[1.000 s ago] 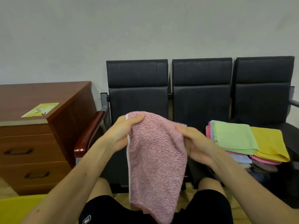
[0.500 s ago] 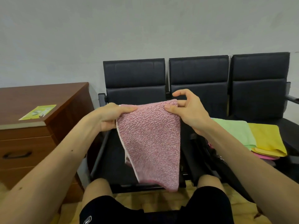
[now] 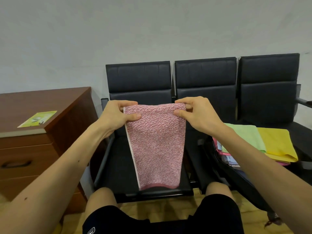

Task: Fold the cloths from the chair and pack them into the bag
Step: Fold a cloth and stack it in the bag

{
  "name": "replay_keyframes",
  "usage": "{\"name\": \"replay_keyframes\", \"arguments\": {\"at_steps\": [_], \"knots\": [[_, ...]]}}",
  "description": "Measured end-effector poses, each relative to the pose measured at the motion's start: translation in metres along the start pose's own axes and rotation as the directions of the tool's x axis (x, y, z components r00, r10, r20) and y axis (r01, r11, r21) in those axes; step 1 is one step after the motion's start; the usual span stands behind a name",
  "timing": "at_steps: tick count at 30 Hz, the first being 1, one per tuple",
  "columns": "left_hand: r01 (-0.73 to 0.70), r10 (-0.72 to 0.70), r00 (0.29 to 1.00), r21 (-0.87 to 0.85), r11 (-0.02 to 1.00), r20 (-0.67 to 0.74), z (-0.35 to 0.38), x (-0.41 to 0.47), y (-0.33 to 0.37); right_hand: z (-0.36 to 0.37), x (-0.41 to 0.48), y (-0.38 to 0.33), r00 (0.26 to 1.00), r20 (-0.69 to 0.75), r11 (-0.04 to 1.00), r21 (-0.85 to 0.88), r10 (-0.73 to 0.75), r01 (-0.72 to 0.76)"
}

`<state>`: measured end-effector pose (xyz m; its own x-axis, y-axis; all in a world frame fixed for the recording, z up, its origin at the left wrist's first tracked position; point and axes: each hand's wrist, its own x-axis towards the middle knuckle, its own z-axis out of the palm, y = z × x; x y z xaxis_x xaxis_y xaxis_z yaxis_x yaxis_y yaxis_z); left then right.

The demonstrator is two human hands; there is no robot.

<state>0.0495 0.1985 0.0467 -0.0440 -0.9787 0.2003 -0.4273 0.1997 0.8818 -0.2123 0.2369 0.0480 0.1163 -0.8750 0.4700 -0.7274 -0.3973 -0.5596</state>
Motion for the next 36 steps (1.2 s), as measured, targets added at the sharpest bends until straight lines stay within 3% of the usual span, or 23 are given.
{"name": "replay_keyframes", "arguments": {"at_steps": [5, 11, 17, 20, 23, 25, 27, 29, 32, 36], "knots": [[-0.075, 0.082, 0.996, 0.173, 0.982, -0.033, 0.009, -0.006, -0.003, 0.001, -0.002, 0.004, 1.0, 0.017, 0.995, -0.097, 0.011, -0.009], [-0.164, 0.196, 0.978, 0.315, 0.935, -0.074, 0.014, -0.009, -0.004, 0.001, -0.002, 0.016, 0.998, 0.044, 0.996, -0.079, 0.052, -0.048], [-0.23, 0.266, 0.963, 0.361, 0.904, -0.051, 0.013, -0.007, -0.011, 0.003, -0.004, 0.03, 0.998, 0.059, 0.994, -0.112, 0.014, -0.007], [-0.291, 0.305, 0.952, 0.244, 0.925, -0.021, 0.014, -0.012, -0.008, -0.001, -0.009, 0.04, 0.99, 0.138, 0.997, 0.078, 0.002, -0.013], [-0.334, 0.333, 0.942, -0.045, 0.941, -0.045, 0.022, -0.019, 0.007, 0.0, -0.012, 0.039, 0.997, 0.066, 0.873, 0.487, -0.037, 0.001], [-0.368, 0.357, 0.927, -0.107, 0.923, -0.112, 0.03, -0.016, 0.018, 0.005, -0.013, 0.031, 0.999, -0.012, 0.699, 0.715, 0.031, -0.013], [-0.39, 0.372, 0.912, -0.08, 0.917, -0.176, 0.037, -0.009, 0.025, 0.015, -0.018, 0.028, 0.995, 0.04, 0.493, 0.866, 0.096, -0.082], [-0.39, 0.361, 0.903, -0.091, 0.916, -0.234, 0.042, -0.002, 0.028, 0.034, -0.032, 0.033, 0.973, 0.193, 0.441, 0.867, 0.129, -0.231], [-0.331, 0.289, 0.919, -0.127, 0.935, -0.268, 0.048, 0.011, 0.024, 0.071, -0.061, 0.045, 0.897, 0.408, 0.475, 0.764, 0.169, -0.437], [-0.138, 0.099, 0.969, -0.163, 0.977, -0.226, 0.056, 0.026, -0.004, 0.086, -0.081, 0.048, 0.861, 0.448, 0.344, 0.79, 0.241, -0.507]]}}
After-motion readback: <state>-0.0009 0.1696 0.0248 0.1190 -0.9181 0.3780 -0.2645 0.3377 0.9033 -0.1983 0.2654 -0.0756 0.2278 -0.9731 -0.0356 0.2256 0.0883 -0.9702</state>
